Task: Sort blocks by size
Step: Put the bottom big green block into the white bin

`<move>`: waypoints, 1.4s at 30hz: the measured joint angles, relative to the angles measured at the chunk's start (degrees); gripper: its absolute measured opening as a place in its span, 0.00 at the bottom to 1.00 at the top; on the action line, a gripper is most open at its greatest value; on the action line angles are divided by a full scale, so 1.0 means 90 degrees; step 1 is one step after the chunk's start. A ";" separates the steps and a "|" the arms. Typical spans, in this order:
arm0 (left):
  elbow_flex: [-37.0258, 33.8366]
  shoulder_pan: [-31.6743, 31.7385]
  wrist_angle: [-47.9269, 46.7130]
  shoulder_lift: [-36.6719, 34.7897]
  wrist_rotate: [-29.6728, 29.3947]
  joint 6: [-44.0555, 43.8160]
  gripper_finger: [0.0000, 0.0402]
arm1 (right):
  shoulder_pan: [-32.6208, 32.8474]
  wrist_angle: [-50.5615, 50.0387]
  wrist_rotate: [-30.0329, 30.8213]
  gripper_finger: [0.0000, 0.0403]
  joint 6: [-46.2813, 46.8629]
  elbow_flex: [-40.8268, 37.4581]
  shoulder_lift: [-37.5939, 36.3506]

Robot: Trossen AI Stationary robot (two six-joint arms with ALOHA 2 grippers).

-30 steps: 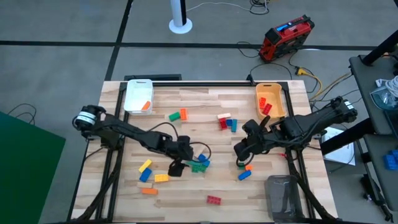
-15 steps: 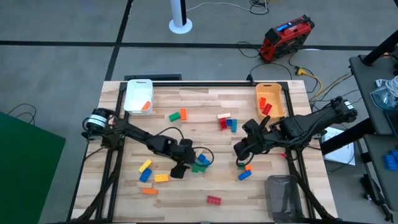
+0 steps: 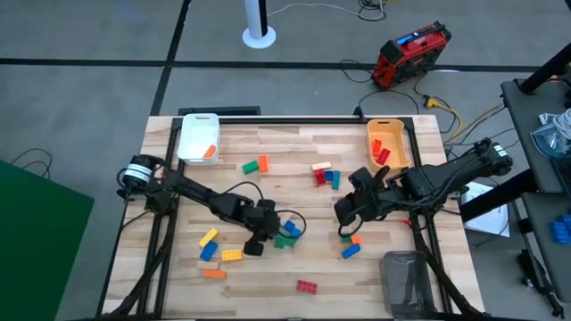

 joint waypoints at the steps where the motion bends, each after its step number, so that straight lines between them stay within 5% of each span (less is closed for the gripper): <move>1: -0.0002 0.0003 -0.0115 -0.0057 0.0003 -0.0014 0.18 | 0.0000 0.0002 0.0080 0.03 -0.0006 0.0000 0.0000; 13: -0.0002 0.0228 -0.1424 -0.1714 0.0019 -0.0396 0.18 | -0.0712 0.0010 0.0095 0.03 -0.0596 -0.0002 0.0000; 18: -0.0002 0.0840 -0.2106 -0.2633 -0.0611 -0.1008 0.18 | -0.1499 0.0062 -0.0318 0.03 -0.1384 -0.0002 0.0000; 29: -0.0002 0.4005 -0.3372 -0.4041 -0.1488 -0.3017 0.18 | -0.3519 0.0808 -0.1651 0.03 -0.3564 -0.0002 0.0002; 36: -0.0002 0.6083 -0.4385 -0.4005 -0.1487 -0.3652 0.19 | -0.4347 0.1387 -0.2489 0.03 -0.4342 -0.0002 0.0010; 42: -0.0002 0.7030 -0.4446 -0.3629 -0.1401 -0.3514 0.19 | -0.4684 0.1389 -0.2575 0.03 -0.4618 -0.0002 0.0010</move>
